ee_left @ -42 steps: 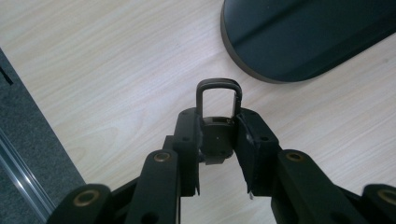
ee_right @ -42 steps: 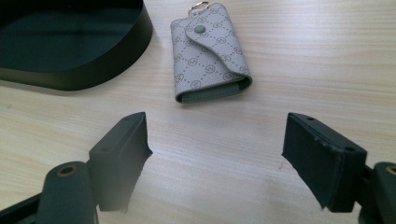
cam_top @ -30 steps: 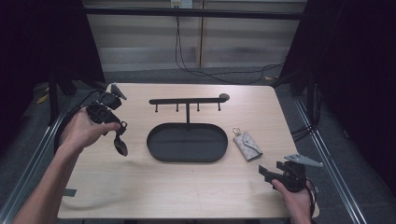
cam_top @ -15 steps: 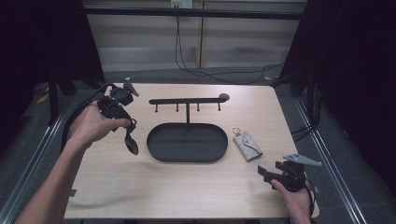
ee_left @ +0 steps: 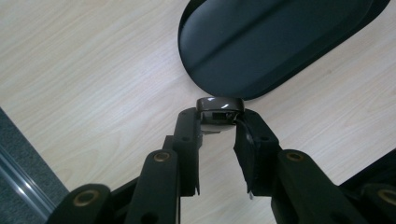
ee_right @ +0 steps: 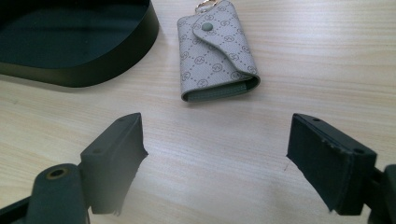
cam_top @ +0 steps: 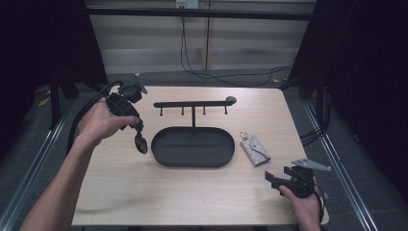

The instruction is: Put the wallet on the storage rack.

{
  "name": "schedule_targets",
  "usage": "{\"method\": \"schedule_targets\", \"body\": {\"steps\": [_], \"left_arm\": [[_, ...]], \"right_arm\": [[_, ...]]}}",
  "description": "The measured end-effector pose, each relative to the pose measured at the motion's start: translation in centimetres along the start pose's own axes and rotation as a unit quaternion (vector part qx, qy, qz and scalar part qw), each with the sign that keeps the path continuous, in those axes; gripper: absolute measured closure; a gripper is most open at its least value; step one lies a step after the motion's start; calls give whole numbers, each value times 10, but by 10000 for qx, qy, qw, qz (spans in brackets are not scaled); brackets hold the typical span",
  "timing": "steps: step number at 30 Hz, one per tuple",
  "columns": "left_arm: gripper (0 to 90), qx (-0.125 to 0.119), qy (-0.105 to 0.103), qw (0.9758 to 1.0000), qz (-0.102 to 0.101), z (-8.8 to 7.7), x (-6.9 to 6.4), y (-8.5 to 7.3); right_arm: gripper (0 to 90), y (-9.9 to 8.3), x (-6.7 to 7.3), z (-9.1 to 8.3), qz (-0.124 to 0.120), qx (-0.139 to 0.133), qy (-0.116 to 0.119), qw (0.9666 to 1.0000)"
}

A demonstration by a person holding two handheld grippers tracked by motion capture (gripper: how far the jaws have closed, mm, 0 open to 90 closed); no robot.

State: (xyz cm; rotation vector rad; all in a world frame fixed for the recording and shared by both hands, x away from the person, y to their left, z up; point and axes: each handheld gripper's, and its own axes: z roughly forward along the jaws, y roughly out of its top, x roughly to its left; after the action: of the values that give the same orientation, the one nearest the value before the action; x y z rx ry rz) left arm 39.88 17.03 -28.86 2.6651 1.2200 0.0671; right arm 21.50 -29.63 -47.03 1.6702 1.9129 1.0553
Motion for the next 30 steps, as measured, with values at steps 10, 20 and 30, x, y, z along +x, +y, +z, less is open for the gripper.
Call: {"method": "schedule_targets", "body": {"steps": [10, 20, 30], "left_arm": [[707, 53, 13, 9999, 101, -2, -11, 19], [707, 144, -58, 9999, 60, 10, -13, 36], [707, 172, -111, 9998, -36, 18, -14, 51]], "right_arm": [[184, 0, 0, -1, 9, -10, 14, 10000], [184, 0, 0, -1, -4, -12, 32, 10000], [184, 0, 0, -1, -30, -15, 44, 10000]]}}
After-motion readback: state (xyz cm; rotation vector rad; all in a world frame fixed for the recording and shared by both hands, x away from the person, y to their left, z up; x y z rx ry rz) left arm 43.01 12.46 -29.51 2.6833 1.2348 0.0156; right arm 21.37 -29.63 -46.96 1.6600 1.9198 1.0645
